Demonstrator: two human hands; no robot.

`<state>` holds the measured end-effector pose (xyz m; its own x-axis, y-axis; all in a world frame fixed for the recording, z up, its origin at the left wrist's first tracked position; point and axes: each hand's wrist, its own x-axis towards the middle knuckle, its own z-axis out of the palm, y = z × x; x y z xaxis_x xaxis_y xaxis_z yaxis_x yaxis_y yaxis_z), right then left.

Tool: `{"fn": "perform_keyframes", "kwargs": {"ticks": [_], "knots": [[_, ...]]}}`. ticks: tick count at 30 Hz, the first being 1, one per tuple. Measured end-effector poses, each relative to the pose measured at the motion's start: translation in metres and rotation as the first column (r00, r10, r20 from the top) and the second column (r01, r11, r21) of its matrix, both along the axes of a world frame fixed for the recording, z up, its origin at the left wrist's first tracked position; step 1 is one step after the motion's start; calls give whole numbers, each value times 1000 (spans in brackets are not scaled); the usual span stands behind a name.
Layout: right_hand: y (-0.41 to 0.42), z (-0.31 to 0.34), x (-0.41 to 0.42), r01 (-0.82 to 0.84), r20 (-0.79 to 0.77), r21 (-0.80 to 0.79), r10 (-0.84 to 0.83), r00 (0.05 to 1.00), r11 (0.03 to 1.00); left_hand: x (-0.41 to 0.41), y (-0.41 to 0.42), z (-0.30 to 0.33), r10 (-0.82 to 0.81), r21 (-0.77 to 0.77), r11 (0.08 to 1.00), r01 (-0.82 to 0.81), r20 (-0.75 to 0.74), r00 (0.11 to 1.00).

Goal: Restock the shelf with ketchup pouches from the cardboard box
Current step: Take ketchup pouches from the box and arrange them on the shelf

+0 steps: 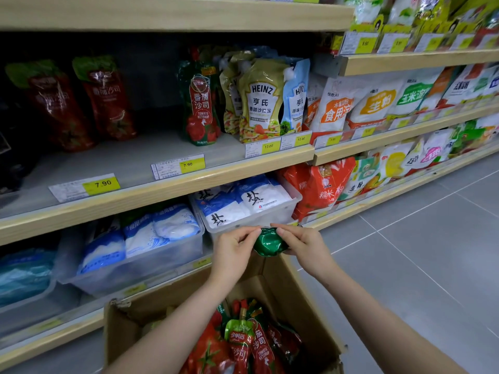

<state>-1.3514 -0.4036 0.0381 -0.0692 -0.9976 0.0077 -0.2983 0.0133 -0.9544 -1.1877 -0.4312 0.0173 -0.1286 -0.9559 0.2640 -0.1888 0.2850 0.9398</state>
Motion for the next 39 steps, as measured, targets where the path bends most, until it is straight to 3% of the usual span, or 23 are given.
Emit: {"fn": "perform_keyframes", "kwargs": {"ticks": [6,12,15,19,25,28,31,34,37,39], "knots": [[1,2,11,112,65,-72,-107,992,991,-6,-3,5,92,-114,990,-84,62,994],[0,4,7,125,2,-51,-125,992,991,-2,1,3,71,-220,974,-45,110,991],[-3,3,7,188,30,-47,-187,982,981,-3,-1,3,28,-190,982,-5,123,992],[-5,4,3,115,94,1,-115,989,993,-1,-6,6,19,-140,990,3,160,987],[-8,-1,13,163,-12,-60,-164,986,985,-3,-10,9,71,-76,995,-60,156,985],[-4,-2,-1,43,163,24,-46,985,999,4,-9,10,71,-15,997,-69,89,994],[-1,-3,-17,-2,482,208,-100,871,978,8,-14,20,97,17,995,-96,-75,992],[-2,-6,-15,-88,648,394,-209,733,915,-3,-15,30,9,48,999,0,-196,981],[-9,-4,-10,-199,866,338,-221,449,920,-13,-15,31,-77,71,993,96,-223,972],[-11,-3,-12,-164,902,276,-196,386,947,-10,-18,29,-136,91,984,153,-167,976]]}}
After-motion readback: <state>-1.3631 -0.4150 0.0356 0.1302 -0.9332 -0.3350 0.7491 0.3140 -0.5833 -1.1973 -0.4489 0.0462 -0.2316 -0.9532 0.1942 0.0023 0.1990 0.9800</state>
